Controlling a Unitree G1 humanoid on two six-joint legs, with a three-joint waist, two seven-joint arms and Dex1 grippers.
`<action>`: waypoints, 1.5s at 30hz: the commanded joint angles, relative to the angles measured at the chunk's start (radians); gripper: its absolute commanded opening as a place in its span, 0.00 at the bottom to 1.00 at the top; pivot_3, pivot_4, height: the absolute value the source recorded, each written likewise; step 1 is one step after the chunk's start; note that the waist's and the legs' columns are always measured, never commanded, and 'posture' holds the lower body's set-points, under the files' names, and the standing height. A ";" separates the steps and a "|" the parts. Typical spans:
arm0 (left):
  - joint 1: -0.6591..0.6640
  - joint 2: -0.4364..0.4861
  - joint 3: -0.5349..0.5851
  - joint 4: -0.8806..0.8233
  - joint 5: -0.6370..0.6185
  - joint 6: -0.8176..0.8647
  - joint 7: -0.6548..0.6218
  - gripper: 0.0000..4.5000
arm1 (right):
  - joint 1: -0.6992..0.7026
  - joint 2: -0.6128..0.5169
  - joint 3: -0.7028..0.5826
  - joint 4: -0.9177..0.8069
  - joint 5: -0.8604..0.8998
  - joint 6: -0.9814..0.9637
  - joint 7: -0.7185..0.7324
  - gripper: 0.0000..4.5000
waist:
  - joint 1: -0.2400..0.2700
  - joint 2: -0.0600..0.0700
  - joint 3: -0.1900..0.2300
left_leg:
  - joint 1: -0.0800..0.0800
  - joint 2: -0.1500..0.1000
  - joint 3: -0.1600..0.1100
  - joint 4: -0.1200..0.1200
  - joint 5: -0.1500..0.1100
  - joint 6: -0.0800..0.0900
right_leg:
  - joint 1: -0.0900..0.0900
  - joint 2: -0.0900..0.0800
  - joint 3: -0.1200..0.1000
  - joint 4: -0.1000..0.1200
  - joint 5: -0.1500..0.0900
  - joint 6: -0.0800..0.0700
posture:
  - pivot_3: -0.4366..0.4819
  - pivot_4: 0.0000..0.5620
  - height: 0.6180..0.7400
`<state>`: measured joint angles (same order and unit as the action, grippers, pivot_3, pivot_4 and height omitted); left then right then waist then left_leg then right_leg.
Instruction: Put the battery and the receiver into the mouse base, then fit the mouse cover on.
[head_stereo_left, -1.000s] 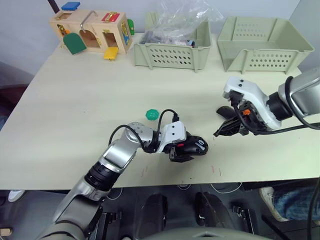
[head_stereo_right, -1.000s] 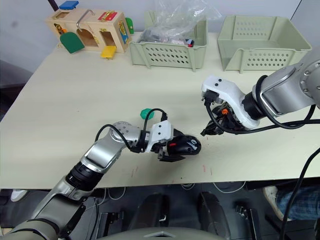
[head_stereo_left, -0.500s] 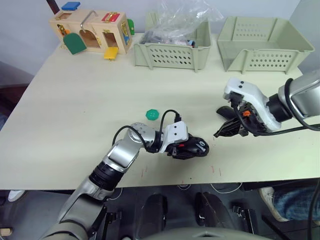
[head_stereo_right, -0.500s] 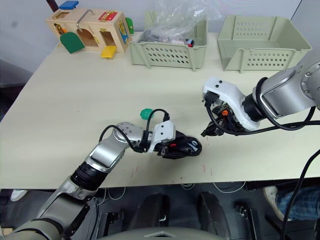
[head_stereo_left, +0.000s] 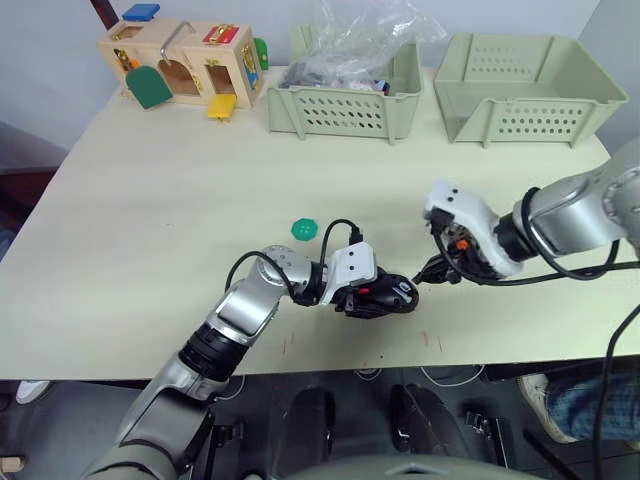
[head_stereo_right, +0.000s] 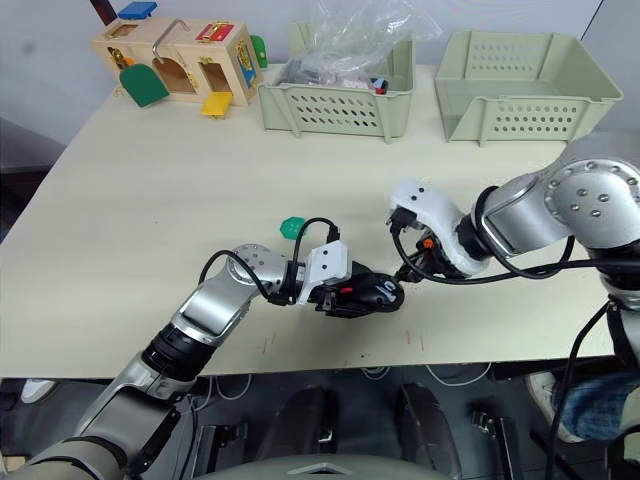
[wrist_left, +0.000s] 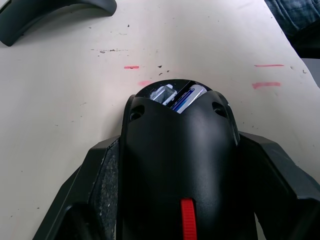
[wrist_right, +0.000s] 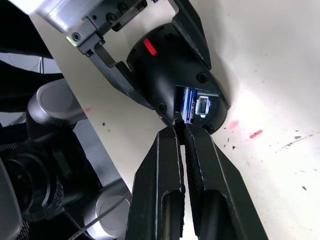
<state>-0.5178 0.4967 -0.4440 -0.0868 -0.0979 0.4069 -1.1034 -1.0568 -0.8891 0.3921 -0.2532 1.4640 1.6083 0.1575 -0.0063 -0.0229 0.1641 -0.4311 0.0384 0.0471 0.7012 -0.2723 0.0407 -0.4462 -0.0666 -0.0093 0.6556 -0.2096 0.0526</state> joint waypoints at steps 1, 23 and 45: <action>-0.013 -0.002 0.004 -0.039 0.002 0.001 0.005 0.64 | -0.022 0.037 0.018 0.009 -0.064 0.006 -0.001 0.00 | -0.001 0.000 0.000 | 0.000 0.000 0.000 0.000 0.000 0.000 | 0.000 0.000 0.000 0.000 0.000 0.000 | 0.48 0.27 1.00; -0.011 -0.005 -0.001 -0.051 0.004 0.016 0.009 0.64 | -0.107 0.130 0.200 0.089 -0.309 0.006 0.167 0.00 | -0.003 0.000 0.000 | 0.000 0.000 0.000 0.000 0.000 0.000 | 0.000 0.000 0.000 0.000 0.000 0.000 | 0.48 0.27 1.00; -0.005 0.000 -0.004 -0.061 0.003 0.017 0.012 0.64 | -0.053 0.165 0.218 0.073 -0.469 0.006 0.253 0.00 | -0.004 0.000 0.000 | 0.000 0.000 0.000 0.000 0.000 0.000 | 0.000 0.000 0.000 0.000 0.000 0.000 | 0.48 0.27 1.00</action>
<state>-0.5168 0.4968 -0.4444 -0.1004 -0.0977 0.4295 -1.0906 -1.1125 -0.7238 0.6179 -0.1581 1.0058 1.6090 0.4025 -0.0102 -0.0227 0.1640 -0.4311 0.0383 0.0467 0.7013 -0.2723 0.0407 -0.4462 -0.0665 -0.0098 0.6558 -0.2096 0.0526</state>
